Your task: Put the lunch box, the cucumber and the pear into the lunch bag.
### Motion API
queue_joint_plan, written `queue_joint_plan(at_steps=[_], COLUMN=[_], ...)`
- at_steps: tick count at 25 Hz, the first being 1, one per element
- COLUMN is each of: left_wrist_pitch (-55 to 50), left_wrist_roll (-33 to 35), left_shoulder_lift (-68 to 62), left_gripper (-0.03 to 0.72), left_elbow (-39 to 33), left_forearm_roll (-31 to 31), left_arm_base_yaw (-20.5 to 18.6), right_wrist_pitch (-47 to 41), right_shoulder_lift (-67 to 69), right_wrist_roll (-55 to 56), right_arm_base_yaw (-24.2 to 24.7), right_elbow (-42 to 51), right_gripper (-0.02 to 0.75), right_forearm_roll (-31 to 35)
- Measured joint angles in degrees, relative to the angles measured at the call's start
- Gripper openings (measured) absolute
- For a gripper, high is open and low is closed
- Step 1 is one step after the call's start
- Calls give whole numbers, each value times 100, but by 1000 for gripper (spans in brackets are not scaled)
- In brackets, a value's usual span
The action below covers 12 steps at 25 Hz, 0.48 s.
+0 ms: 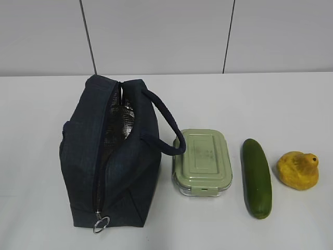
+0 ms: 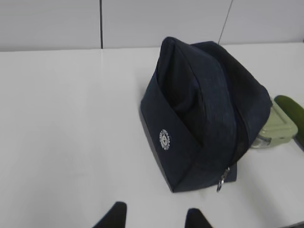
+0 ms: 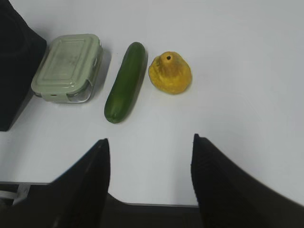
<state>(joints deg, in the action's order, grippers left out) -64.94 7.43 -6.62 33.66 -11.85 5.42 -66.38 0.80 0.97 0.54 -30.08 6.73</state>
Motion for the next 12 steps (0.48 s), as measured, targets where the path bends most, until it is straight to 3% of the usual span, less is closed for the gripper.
queue_joint_plan(at_steps=[5,12], left_wrist_pitch=[175,918], left_wrist_roll=[5,641], left_shoulder_lift=[-1181,-2897], left_gripper=[241,241], left_elbow=[784,1324], left_forearm_roll=[25,-1615], left_arm_base_yaw=[157,169], right_wrist_pitch=[288,1504], right_shoulder_lift=[1072,2577], right_wrist_roll=[22,-310], right_arm_base_yaw=[0,0], right_elbow=[-353,-644], right_gripper=[430,430], right_forearm_roll=[389,1036])
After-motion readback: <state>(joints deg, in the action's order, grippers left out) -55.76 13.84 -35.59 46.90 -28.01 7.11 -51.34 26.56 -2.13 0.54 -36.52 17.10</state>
